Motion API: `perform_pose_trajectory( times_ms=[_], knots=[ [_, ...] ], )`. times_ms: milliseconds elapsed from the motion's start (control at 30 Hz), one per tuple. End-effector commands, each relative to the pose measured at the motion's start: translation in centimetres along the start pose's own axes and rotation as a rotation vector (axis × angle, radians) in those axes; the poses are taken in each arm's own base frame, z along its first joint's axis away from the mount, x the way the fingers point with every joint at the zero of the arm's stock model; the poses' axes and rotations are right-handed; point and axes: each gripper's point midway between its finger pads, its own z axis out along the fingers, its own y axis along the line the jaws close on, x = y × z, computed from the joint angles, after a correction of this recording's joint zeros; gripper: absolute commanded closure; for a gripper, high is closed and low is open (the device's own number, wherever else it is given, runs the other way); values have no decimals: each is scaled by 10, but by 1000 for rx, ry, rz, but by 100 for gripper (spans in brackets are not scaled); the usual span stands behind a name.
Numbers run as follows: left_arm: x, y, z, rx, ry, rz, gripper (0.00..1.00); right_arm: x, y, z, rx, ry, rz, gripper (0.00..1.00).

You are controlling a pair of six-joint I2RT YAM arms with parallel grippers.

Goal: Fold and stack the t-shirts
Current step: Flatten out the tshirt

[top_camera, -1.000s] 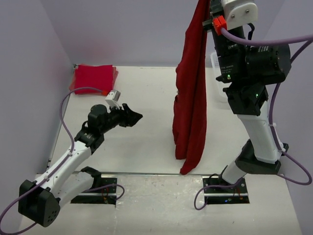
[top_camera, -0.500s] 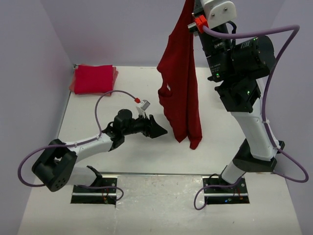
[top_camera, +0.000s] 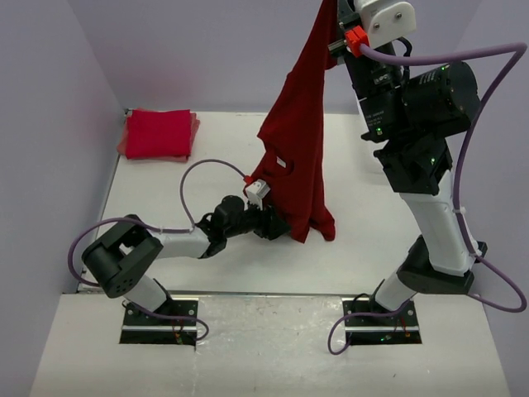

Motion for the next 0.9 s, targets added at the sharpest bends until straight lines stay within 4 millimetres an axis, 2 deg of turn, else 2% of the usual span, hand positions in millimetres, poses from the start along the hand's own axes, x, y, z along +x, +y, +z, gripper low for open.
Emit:
perform_pose_trajectory(
  times_ms=[0, 167, 233, 267, 300, 333, 367, 533, 667, 767, 867],
  knots=[
    [-21, 14, 5, -136, -98, 107, 41, -26, -25, -10, 34, -69, 39, 100],
    [-19, 14, 15, -130, -92, 111, 40, -25, -24, -11, 27, -65, 42, 100],
    [-11, 13, 23, -95, -70, 94, 40, -24, -23, -11, 22, -61, 44, 100],
    [-17, 4, 28, -54, -95, 82, 40, -23, -22, -11, 20, -59, 44, 100],
    [-8, 3, 35, -22, -64, 70, 40, -23, -22, -11, 20, -59, 46, 100],
    [-13, -5, 39, 15, -83, 68, 40, -22, -22, -11, 22, -53, 42, 100],
    [-5, -11, 43, 62, -57, 44, 40, -22, -21, -10, 22, -53, 39, 100],
    [-2, -35, 47, 147, -58, 37, 40, -20, -24, -12, 27, -46, 29, 100],
    [-4, -41, 49, 162, -60, 35, 41, -19, -23, -12, 25, -44, 33, 100],
    [-4, -38, 58, 151, -49, 49, 41, -17, -18, -10, 16, -37, 33, 100],
    [0, -26, 70, 113, -27, 68, 41, -14, -16, -8, 16, -32, 29, 100]
  ],
)
